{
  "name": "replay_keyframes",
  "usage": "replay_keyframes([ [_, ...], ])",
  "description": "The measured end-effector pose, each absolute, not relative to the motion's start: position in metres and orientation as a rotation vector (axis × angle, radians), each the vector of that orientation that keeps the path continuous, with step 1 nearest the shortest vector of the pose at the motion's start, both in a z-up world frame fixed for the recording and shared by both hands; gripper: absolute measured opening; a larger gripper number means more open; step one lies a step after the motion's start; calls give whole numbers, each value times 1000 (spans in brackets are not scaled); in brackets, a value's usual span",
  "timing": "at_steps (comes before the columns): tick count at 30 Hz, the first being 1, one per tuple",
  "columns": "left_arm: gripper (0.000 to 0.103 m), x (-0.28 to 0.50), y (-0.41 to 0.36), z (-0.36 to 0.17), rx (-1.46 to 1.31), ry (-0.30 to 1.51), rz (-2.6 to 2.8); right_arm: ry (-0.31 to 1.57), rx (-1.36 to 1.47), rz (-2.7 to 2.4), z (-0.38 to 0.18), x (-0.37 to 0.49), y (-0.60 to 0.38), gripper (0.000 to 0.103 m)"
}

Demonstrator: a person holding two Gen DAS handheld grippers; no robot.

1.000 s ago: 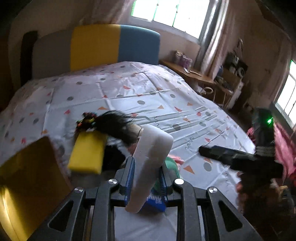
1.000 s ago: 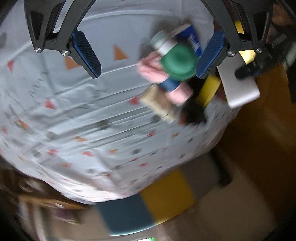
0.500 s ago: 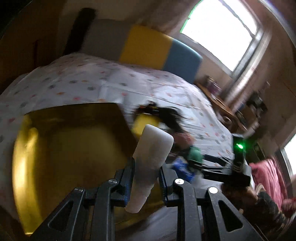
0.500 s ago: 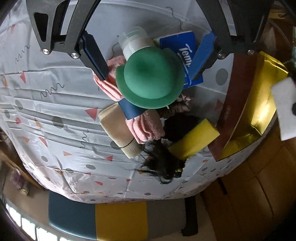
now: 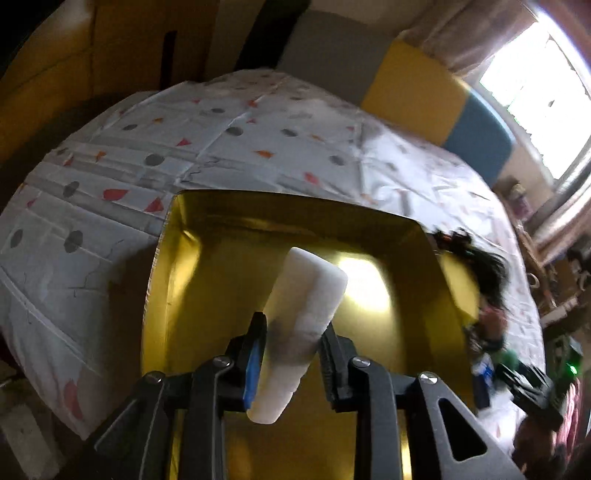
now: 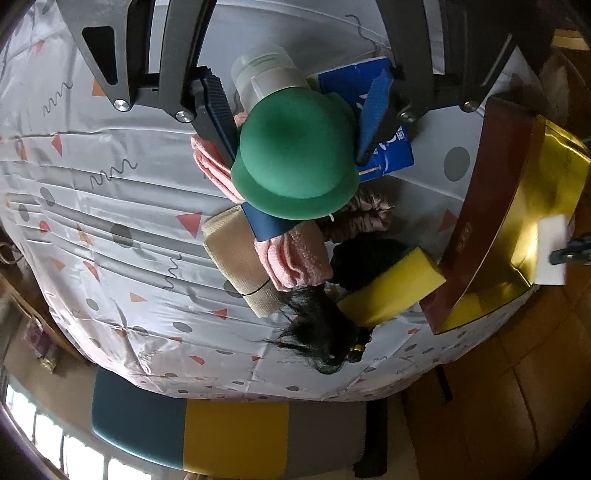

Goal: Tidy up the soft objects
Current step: 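Release the white sponge bar in the gold tray while the right tool grasps the green-capped bottle, then carry the green-capped bottle into the gold tray and open the right tool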

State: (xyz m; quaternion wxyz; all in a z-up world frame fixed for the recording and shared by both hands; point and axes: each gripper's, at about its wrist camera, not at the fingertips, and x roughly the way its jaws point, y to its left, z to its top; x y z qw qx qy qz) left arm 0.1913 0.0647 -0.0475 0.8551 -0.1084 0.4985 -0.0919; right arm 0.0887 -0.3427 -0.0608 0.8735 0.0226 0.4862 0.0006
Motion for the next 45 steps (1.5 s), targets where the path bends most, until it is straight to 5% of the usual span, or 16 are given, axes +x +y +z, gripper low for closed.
replay_keyframes([
  [8,70,200,80,-41,-185,997,-82,1004,39,3,-60,89,-342,60],
  [33,70,52,-2,-2,64,776,-87,919,189,94,-29,76,-333,58],
  [45,70,32,34,23,92,671,62,951,83,364,-4,119,-176,58],
])
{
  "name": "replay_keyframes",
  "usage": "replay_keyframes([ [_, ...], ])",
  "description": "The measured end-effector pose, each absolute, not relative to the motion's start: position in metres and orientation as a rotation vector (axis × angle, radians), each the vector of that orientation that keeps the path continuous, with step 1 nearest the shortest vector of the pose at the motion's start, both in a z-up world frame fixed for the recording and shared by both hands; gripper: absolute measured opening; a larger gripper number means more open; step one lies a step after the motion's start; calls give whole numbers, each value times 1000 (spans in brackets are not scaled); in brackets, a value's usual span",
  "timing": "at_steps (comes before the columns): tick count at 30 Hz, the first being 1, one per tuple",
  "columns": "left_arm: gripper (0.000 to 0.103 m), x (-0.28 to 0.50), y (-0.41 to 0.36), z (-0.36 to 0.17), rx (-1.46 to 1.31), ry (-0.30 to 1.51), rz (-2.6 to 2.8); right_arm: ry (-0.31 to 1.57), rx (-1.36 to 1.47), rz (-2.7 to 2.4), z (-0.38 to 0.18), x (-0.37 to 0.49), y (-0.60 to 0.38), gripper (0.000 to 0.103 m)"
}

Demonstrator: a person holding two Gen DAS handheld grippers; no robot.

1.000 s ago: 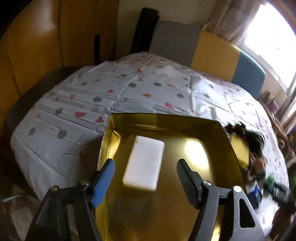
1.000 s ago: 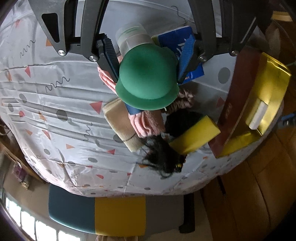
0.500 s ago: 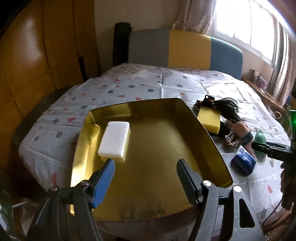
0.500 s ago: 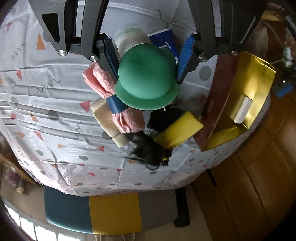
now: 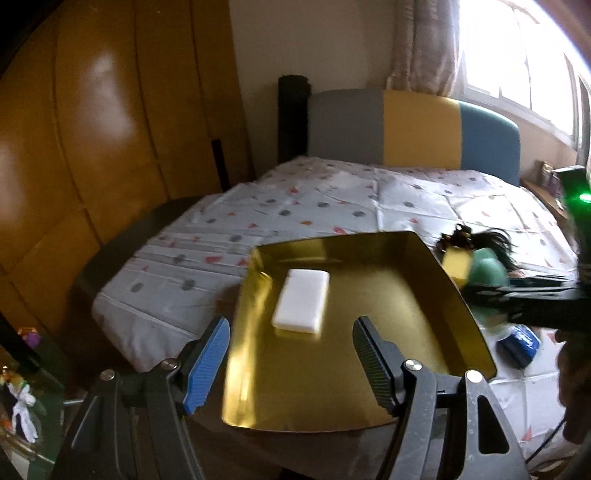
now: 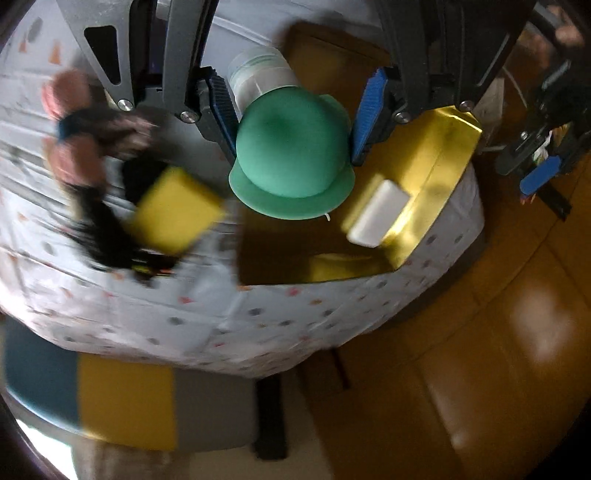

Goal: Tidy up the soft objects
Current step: 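Carry the green-capped bottle into the gold tray and open the right tool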

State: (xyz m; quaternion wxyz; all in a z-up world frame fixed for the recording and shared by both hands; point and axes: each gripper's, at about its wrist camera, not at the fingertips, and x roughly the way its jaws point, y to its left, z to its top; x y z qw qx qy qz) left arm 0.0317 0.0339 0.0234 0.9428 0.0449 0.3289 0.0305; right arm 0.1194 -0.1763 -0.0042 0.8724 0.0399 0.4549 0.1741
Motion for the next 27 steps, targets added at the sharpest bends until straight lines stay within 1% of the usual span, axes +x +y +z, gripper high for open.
replay_keyframes([
  [6,70,27,54,27,93,654,112,1085,32,372,-38,158,-111,58],
  [13,70,25,72,25,91,651,150,1179,72,274,-68,200,-90,60],
  [14,70,25,74,25,90,651,156,1181,80,265,-69,203,-90,65],
  [16,70,24,78,24,87,654,161,1184,113,251,-70,209,-91,69],
  [17,70,24,79,23,86,655,165,1183,118,246,-71,212,-91,74],
  [18,70,24,81,23,85,655,168,1179,119,239,-70,215,-89,76],
  [27,70,20,85,24,80,649,174,1081,128,253,-49,202,-94,76],
])
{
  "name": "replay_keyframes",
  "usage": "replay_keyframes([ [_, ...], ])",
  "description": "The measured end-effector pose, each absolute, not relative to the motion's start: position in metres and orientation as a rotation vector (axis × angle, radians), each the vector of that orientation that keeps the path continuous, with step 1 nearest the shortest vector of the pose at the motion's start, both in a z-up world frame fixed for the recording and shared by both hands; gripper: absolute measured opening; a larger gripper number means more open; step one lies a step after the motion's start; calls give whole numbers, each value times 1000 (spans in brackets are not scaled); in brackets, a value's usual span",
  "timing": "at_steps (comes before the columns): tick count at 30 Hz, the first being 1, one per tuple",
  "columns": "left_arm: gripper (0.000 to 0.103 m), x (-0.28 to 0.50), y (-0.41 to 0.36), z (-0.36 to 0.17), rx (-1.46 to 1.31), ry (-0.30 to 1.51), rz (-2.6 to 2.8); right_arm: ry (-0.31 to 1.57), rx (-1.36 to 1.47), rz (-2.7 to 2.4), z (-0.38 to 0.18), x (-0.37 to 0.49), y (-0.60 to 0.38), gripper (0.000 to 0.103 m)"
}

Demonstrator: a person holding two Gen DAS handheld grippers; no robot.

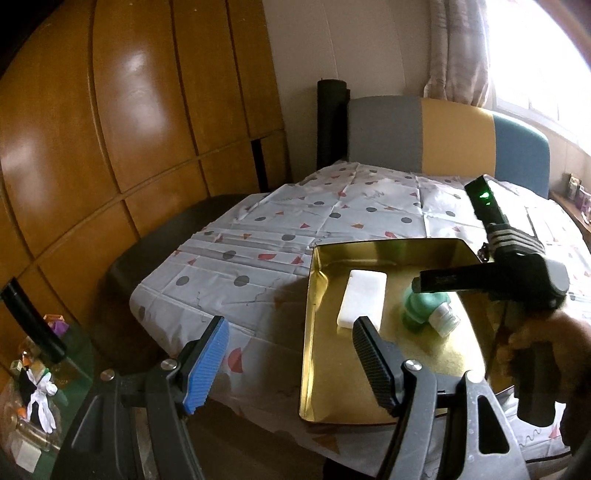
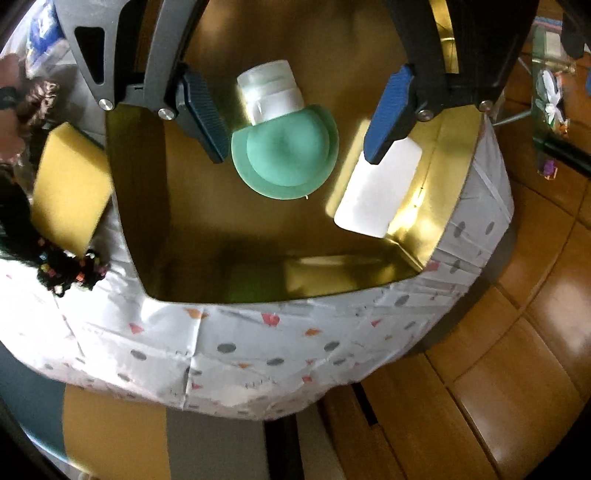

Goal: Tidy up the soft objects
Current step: 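Carry the green-capped bottle into the gold tray and open the right tool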

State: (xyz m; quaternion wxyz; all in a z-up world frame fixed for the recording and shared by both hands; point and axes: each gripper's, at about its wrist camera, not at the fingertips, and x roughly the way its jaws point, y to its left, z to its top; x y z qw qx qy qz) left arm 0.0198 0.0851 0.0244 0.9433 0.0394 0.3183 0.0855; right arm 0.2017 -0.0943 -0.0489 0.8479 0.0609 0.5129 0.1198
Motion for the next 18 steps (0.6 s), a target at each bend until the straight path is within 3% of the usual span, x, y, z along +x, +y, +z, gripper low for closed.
replay_keyframes([
  [18,71,12,65,33,111,638,125,918,81,217,-3,129,-172,79],
])
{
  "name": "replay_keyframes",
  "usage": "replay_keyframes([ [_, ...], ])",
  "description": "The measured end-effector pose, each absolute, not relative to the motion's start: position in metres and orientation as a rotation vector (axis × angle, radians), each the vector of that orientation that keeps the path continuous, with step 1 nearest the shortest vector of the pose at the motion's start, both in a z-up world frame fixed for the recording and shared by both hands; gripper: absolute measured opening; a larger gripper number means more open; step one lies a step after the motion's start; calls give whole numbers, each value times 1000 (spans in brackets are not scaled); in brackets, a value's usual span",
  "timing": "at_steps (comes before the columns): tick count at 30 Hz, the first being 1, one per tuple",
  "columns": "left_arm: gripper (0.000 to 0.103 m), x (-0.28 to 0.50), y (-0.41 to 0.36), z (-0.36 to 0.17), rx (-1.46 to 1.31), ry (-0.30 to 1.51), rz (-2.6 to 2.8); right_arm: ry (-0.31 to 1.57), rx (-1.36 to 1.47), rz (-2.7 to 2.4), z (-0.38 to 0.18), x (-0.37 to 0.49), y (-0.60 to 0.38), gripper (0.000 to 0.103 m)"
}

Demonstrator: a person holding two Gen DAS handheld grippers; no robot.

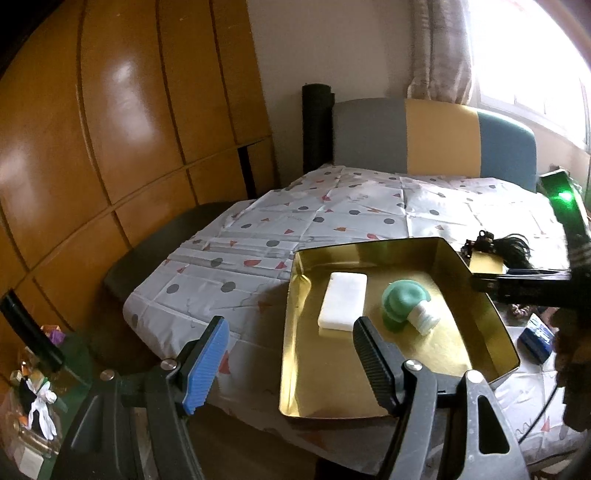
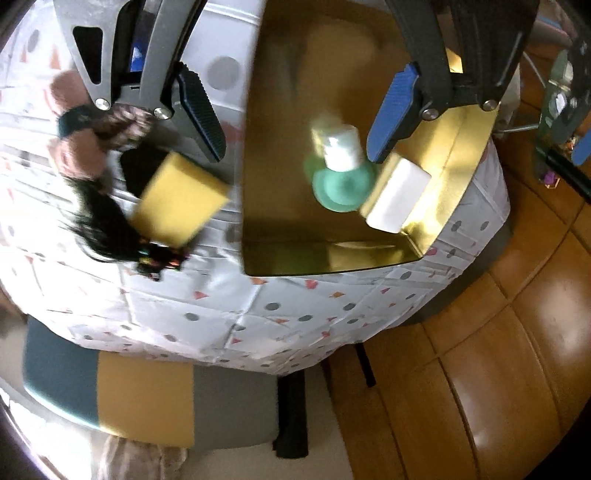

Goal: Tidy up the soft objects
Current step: 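Carry the green-capped bottle into the gold tray and open the right tool, then grasp the blue Tempo tissue pack with the left tool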

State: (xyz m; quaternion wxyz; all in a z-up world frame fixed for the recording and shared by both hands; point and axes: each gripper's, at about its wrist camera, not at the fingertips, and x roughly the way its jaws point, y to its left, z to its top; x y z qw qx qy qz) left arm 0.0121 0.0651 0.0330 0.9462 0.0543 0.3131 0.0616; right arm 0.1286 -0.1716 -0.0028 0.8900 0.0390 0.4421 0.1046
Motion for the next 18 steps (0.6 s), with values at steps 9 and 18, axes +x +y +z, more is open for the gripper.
replay_keyframes([
  [9,71,16,42,28,127,666,56,876,118,71,8,89,-270,85],
  [18,71,28,-15,24,120,734,-211,846,245,-228,-5,66,-403,87],
])
